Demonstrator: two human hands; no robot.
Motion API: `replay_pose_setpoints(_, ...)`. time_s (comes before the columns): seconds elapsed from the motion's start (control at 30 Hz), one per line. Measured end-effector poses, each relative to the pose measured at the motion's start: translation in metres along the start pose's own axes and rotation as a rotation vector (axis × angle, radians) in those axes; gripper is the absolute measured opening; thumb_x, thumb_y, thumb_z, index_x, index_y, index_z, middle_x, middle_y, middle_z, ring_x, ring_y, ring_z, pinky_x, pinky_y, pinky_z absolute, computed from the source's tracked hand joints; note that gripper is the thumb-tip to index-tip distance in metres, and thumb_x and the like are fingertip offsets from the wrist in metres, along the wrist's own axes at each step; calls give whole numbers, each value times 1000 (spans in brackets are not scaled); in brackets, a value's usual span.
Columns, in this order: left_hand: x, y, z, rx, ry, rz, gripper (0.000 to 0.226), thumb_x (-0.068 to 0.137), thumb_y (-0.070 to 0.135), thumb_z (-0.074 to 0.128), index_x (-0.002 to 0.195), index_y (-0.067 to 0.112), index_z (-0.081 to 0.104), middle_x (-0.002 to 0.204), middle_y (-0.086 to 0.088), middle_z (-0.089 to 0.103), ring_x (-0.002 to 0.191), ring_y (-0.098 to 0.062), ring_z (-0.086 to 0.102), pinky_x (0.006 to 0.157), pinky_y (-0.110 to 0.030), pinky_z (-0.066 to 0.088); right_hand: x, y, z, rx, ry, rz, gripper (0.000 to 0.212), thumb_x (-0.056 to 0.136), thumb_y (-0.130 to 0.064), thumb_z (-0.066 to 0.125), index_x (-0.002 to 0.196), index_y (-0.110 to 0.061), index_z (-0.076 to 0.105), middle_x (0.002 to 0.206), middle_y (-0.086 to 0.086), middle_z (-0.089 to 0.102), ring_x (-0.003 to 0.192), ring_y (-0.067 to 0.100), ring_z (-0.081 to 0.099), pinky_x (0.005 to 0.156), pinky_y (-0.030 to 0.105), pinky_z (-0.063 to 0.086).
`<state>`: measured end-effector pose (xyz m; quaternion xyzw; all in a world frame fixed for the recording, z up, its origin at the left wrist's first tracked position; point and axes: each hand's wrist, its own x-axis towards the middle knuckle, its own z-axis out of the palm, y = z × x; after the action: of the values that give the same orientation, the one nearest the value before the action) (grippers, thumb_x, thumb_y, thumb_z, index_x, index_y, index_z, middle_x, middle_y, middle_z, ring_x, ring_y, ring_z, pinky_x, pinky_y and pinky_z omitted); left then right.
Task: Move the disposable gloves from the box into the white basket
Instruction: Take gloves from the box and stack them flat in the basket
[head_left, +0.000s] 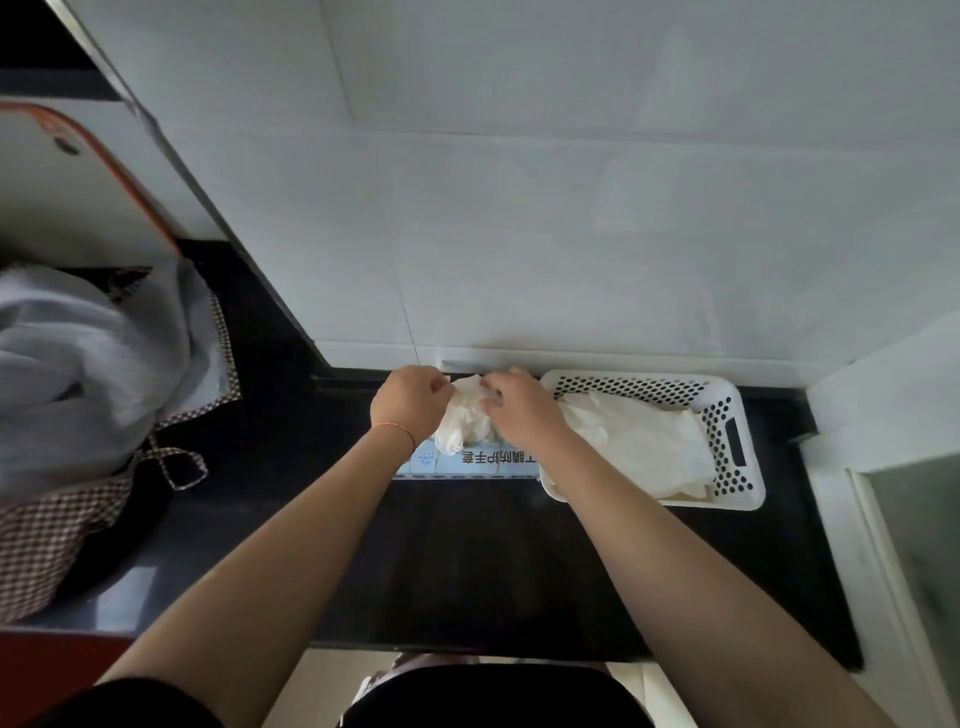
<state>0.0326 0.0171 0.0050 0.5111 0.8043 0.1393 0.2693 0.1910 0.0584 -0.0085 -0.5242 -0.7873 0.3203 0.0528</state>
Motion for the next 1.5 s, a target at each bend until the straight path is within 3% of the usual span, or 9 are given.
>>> replay_pose_setpoints(0.37, 18, 5, -49, -252, 31, 53, 30, 97, 35, 57, 83, 9, 66, 68, 0, 59, 62, -13, 51, 55, -22, 37, 3, -20, -13, -123, 76, 134, 9, 95, -18, 53, 95, -13, 60, 87, 0, 61, 74, 18, 59, 64, 32, 48)
replay_pose_setpoints(0.57, 23, 4, -57, -473, 58, 22, 39, 93, 38, 61, 84, 0, 65, 80, -15, 70, 78, -33, 69, 75, -44, 59, 5, -23, -19, -178, 82, 212, 19, 96, -14, 48, 80, -11, 58, 70, 0, 53, 69, 21, 54, 60, 29, 42)
replay_pose_setpoints(0.73, 14, 4, -57, -625, -6, -55, 41, 83, 37, 77, 84, -2, 64, 70, -13, 71, 58, -21, 65, 65, -33, 60, 4, -30, -21, -145, 121, 202, 22, 95, -8, 45, 101, -7, 66, 97, 5, 59, 88, 24, 59, 75, 34, 49)
replay_pose_setpoints(0.8, 13, 3, -54, -678, -56, -90, 42, 80, 38, 79, 83, -1, 64, 70, -14, 72, 60, -21, 65, 67, -33, 60, 2, -40, -26, -20, 186, 131, 26, 94, -13, 49, 115, -11, 63, 113, 5, 55, 103, 22, 56, 86, 35, 49)
replay_pose_setpoints(0.93, 16, 6, -50, -939, -202, -105, 30, 83, 29, 78, 80, 1, 67, 74, -13, 70, 66, -22, 66, 66, -27, 58, -9, -67, -33, 341, 89, 71, 37, 81, -52, 69, 100, -22, 60, 90, -6, 59, 80, 10, 59, 68, 28, 47)
replay_pose_setpoints(1.0, 16, 4, -51, -1004, -232, -79, 23, 84, 21, 76, 82, -1, 68, 76, -14, 70, 68, -22, 66, 65, -25, 57, -8, -68, -29, 275, 56, 76, 33, 78, -45, 75, 95, -20, 61, 82, -9, 59, 74, 10, 57, 64, 28, 44)
replay_pose_setpoints(1.23, 16, -19, -47, -953, -71, -169, 35, 80, 35, 80, 75, 5, 62, 64, -8, 63, 60, -20, 53, 72, -33, 53, -4, -52, -26, 334, 135, 158, 13, 87, -21, 70, 76, -22, 63, 70, -4, 66, 53, 9, 59, 59, 26, 50)
replay_pose_setpoints(1.4, 9, -24, -36, -721, -243, -112, 57, 74, 47, 81, 113, 13, 57, 101, -4, 65, 85, -18, 62, 74, -30, 53, -9, -49, -30, 398, 208, 197, 15, 92, -22, 64, 80, -20, 55, 66, 3, 66, 53, 14, 61, 60, 33, 54)
replay_pose_setpoints(1.5, 4, -27, -23, -418, -255, -85, 41, 75, 31, 81, 104, 21, 54, 92, 5, 56, 86, -17, 57, 69, -26, 47, -13, -47, -29, 430, 231, 207, 10, 93, -15, 60, 85, -16, 54, 70, 8, 68, 55, 17, 65, 63, 37, 58)
